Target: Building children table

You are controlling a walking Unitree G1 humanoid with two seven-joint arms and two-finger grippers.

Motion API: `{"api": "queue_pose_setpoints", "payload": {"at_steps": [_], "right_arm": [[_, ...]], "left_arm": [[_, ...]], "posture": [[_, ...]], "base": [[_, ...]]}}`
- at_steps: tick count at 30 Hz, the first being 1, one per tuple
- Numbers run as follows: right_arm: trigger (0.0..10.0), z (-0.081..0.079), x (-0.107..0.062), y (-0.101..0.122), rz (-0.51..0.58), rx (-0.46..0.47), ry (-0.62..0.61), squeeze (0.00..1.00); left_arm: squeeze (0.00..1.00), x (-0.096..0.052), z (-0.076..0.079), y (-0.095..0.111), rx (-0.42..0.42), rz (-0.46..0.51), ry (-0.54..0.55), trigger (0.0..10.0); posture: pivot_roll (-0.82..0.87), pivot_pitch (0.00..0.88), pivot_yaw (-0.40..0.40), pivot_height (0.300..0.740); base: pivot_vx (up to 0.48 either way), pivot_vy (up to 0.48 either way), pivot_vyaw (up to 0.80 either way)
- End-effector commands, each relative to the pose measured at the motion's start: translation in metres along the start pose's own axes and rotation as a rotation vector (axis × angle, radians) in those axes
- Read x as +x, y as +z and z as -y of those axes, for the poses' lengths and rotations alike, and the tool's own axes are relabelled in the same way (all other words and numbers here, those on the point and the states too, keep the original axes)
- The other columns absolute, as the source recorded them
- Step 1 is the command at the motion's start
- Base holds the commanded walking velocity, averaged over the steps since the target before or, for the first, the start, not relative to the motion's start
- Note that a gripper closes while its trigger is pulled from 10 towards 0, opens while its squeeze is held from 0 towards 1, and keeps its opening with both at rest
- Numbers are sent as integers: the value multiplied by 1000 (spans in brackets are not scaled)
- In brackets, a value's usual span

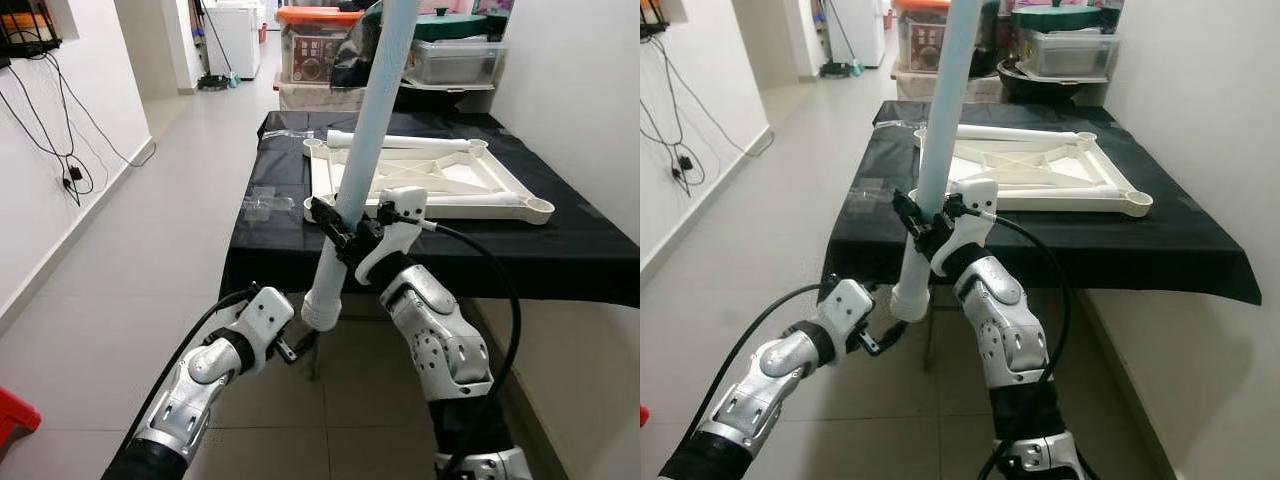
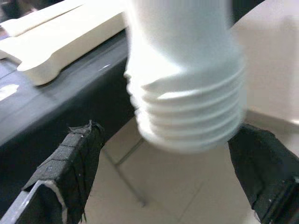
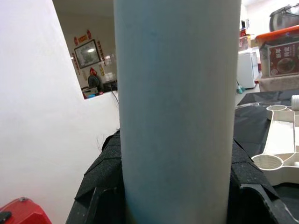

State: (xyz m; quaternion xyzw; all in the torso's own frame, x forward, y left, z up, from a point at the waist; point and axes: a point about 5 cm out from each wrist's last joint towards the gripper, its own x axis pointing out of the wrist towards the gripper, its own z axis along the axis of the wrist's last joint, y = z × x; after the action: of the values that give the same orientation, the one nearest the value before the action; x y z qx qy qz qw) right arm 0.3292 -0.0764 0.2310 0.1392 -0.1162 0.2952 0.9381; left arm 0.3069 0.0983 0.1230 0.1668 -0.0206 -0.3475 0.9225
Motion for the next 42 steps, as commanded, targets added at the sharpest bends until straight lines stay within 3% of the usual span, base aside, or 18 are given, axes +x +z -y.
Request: {"api": "queue_pose_setpoints", "payload": {"at_steps": [1,12,20,21,22,23,24,25,37,38,42], "right_arm": [[0,-3,-1,1,17,16,12,0],[0,-18,-8,-7,-26,72,83,0],[0,-26,-10,-11,-39,81,114,0],[1373,-27,-10,-11,-42,80,116,0],[1373,-27,-10,-11,-42,80,116,0],[4941,-27,-10,-12,-45,82,115,0],[4941,-27,-10,-12,-45,82,115,0],[10000,-27,-11,-12,-47,82,113,0],[10000,-23,-10,-10,-44,82,80,0],[10000,-20,-10,-9,-40,85,68,1000],[10000,-19,-9,-8,-40,86,71,1000]], "left_arm": [[0,0,6,-1,-23,-2,-33,10000],[0,7,-9,4,-27,34,56,10000],[0,9,-9,6,-39,49,55,10000],[0,10,-8,6,-31,50,49,0],[0,10,-8,6,-31,50,49,0],[0,10,-7,6,-26,52,44,0],[0,10,-7,6,-26,52,44,0],[0,9,-6,5,-21,54,42,0],[0,6,-11,1,33,32,70,0],[0,4,-15,1,78,10,101,10000],[0,2,-21,1,116,3,123,10000]], "posture": [[92,0,-26,740],[85,0,-26,740],[80,0,-25,740],[78,0,-23,740],[78,0,-23,740],[79,0,-24,740],[79,0,-24,740],[79,0,-23,740],[83,0,-26,740],[86,0,-28,740],[89,0,-28,740]], "base": [[0,0,0],[0,0,0],[0,0,0],[0,0,0],[0,0,0],[0,0,0],[0,0,0],[0,0,0],[0,0,0],[0,0,0],[0,0,0]]}}
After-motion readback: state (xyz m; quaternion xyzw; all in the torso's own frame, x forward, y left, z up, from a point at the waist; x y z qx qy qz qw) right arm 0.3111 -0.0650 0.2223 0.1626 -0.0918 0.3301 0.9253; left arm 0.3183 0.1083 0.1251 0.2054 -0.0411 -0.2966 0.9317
